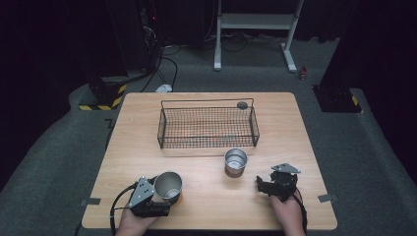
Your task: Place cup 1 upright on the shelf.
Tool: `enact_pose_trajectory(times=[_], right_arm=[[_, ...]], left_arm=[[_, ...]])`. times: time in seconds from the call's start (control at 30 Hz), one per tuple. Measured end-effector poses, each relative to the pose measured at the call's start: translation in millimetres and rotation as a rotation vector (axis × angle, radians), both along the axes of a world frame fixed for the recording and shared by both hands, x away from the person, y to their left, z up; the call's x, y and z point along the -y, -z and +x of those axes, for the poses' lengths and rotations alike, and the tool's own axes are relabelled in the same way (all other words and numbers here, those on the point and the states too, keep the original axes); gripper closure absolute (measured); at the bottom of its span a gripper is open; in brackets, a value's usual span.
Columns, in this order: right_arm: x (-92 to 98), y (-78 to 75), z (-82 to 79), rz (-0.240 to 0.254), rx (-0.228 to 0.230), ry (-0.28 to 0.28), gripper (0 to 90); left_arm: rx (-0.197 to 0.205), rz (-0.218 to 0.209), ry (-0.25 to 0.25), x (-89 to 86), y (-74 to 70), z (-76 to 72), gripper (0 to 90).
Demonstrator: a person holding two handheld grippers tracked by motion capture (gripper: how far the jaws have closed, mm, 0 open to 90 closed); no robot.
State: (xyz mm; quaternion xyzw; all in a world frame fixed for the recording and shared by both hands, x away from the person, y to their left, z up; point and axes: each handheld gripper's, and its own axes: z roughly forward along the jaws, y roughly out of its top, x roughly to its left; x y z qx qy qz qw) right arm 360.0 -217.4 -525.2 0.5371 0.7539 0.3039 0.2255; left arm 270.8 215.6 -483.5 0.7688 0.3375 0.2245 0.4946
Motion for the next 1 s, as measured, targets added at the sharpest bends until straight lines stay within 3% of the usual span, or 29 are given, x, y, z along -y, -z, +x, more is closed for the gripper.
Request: enact_pose_trajectory(times=[0.37, 0.67, 1.0], right_arm=[[0.0, 0.0, 0.0, 0.0, 0.0, -0.001, 8.9], [0.0, 0.0, 0.0, 0.0, 0.0, 0.0, 8.9], [0.0, 0.0, 0.0, 0.0, 0.0, 0.0, 8.9]], left_arm=[[0.019, -0.024, -0.022, -6.0, -2.1, 1.1, 13.6], [0.011, -0.052, -0.047, -10.0, -2.0, 6.5, 13.6], [0.025, -0.035, -0.063, -7.4, -2.9, 13.2, 13.7]])
